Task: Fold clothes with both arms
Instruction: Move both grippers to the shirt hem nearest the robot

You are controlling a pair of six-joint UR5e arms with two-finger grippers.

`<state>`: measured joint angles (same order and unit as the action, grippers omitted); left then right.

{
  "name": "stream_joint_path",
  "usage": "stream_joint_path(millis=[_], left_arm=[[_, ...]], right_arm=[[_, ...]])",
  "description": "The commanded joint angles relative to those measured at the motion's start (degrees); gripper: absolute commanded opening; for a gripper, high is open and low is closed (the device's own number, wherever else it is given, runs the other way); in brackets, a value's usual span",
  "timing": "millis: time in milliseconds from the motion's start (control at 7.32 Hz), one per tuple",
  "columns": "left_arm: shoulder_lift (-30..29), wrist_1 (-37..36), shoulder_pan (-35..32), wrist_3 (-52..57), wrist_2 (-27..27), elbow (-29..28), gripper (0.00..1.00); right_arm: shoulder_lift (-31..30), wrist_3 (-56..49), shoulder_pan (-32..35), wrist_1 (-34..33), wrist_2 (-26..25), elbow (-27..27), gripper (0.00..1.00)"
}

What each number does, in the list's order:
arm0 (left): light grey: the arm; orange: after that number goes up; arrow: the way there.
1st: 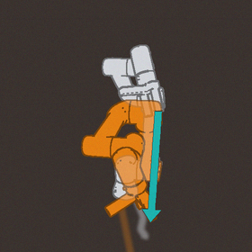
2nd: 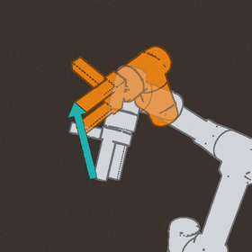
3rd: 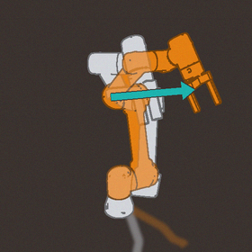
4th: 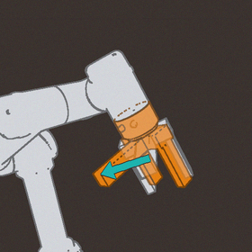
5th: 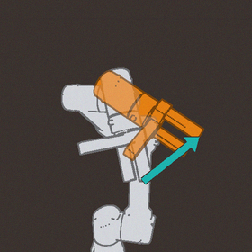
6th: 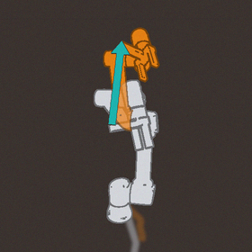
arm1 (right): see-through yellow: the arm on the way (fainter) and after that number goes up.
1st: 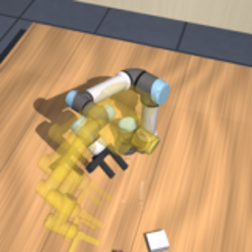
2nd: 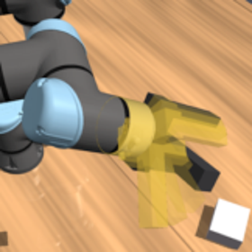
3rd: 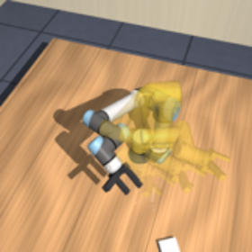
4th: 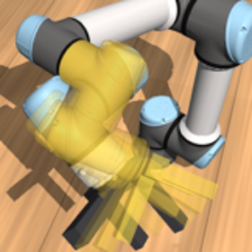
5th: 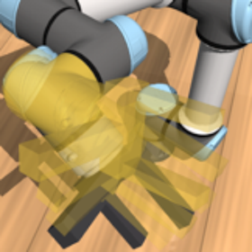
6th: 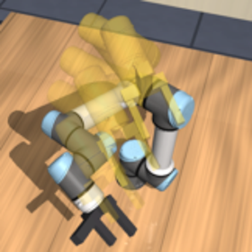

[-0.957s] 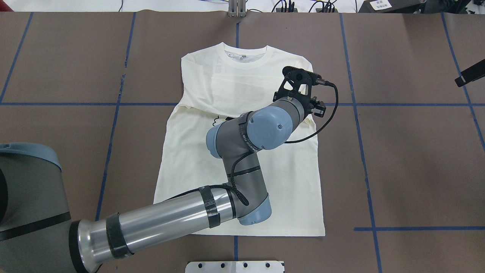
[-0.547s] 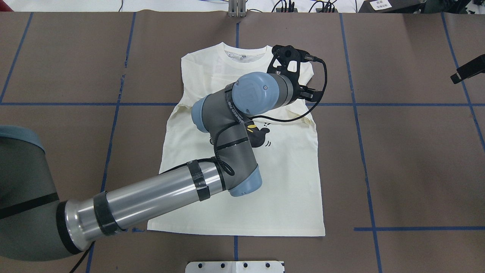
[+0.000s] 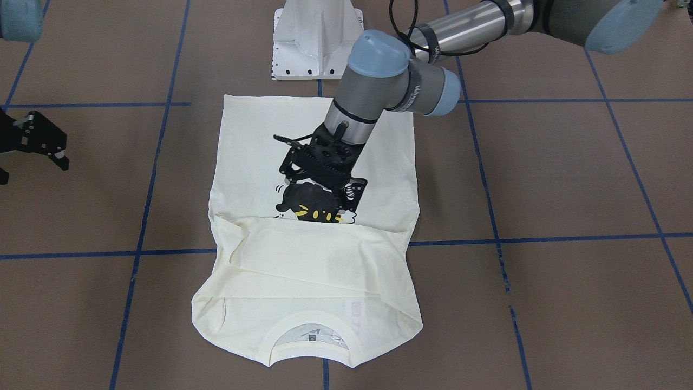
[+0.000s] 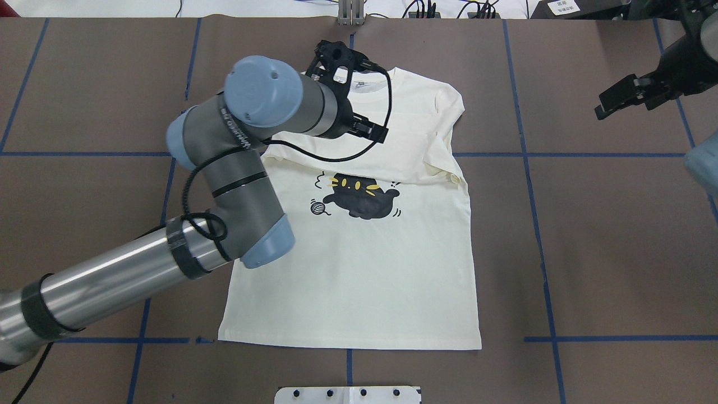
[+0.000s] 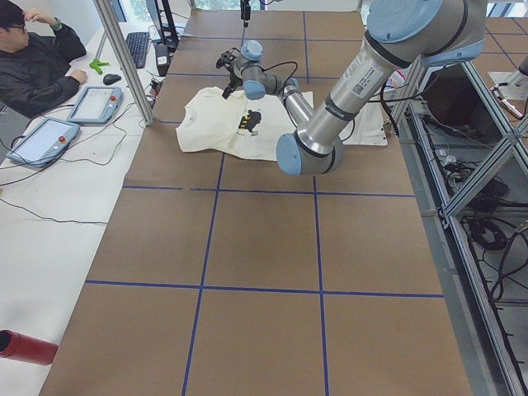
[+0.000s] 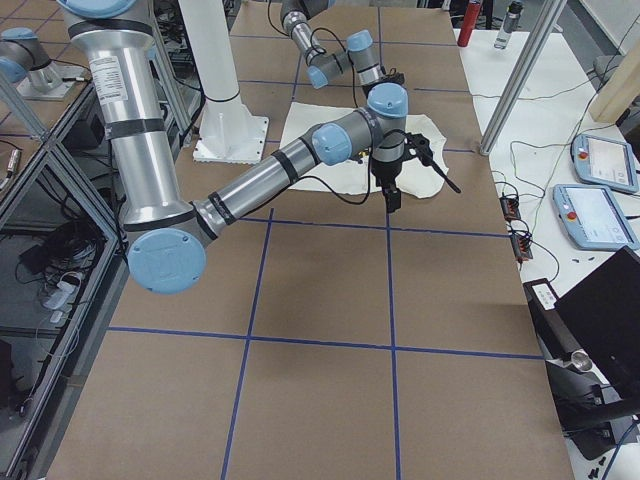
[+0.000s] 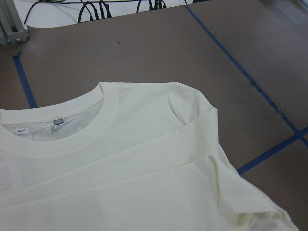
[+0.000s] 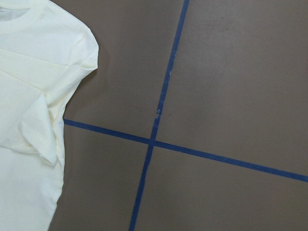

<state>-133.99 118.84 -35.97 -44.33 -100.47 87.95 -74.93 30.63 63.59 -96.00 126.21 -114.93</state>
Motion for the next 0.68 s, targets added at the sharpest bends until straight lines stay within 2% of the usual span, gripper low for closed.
stream_joint_path(millis=[0,137,273,410,547], left_arm=[[15.71,-1.85,-0.68,1.09,-1.04,17.1,1.0],[22.74,-1.77,-0.68,-0.04,-0.95,22.82,1.0],[29.6,-1.5,-0.59,-1.88,-1.13,28.01,1.0],[34.1,-1.15,0.28,-9.65,-0.78,30.94,1.0],[35.89,0.33,4.73,-19.38,0.7,31.4,0.99]], right_arm=[[-0.03,17.29,-9.84,0.63,-8.32,-6.24,1.0],[-3.17,27.98,-15.28,8.29,-12.01,-8.62,1.0],[-9.21,37.65,-21.17,19.68,-16.65,-9.86,1.0],[-13.62,45.84,-27.4,23.88,-22.01,-12.31,0.99],[-16.88,54.71,-35.56,24.01,-29.28,-16.6,0.97]])
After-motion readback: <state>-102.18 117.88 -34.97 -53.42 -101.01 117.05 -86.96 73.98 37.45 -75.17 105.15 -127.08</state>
